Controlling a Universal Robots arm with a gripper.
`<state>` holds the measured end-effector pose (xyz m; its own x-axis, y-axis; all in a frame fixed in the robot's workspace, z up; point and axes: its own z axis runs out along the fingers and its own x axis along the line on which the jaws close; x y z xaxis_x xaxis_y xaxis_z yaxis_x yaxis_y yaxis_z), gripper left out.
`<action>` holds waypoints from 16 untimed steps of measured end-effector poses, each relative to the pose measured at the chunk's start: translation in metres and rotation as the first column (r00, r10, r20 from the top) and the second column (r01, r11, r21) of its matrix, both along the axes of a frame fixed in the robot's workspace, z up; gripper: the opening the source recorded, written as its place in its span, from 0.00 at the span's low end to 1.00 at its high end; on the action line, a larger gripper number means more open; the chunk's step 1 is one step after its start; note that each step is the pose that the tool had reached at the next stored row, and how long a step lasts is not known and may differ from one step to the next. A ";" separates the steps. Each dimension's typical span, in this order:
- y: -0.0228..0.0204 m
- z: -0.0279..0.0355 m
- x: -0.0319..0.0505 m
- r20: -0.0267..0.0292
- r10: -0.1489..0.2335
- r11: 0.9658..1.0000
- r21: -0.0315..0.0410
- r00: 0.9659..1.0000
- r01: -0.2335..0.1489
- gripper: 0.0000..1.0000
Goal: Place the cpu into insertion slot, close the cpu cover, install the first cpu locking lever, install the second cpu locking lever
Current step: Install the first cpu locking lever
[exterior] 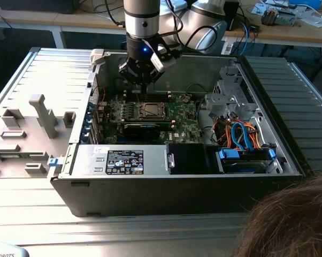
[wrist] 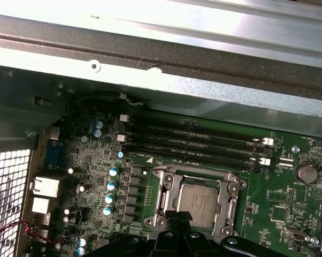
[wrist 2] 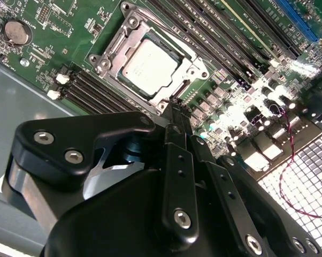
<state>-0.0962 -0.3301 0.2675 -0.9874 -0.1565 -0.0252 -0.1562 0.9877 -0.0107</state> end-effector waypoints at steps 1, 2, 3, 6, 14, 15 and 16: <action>0.0000 -0.0001 -0.0002 0.000 0.000 1.000 0.000 1.000 0.000 0.11; 0.0000 -0.0002 -0.0004 0.000 0.000 1.000 0.000 1.000 0.000 0.11; 0.0000 -0.0007 -0.0011 0.000 0.000 1.000 0.000 1.000 0.000 0.11; 0.0000 -0.0013 -0.0023 0.000 0.000 1.000 0.000 1.000 0.000 0.11; 0.0000 -0.0029 -0.0047 0.000 0.000 1.000 0.000 1.000 0.000 0.11; 0.0000 -0.0030 -0.0048 0.000 0.000 1.000 0.000 1.000 0.000 0.11; 0.0000 -0.0031 -0.0050 0.000 0.000 1.000 0.000 1.000 0.000 0.11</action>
<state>-0.1013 -0.3301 0.2644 -0.9874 -0.1564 -0.0252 -0.1561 0.9877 -0.0107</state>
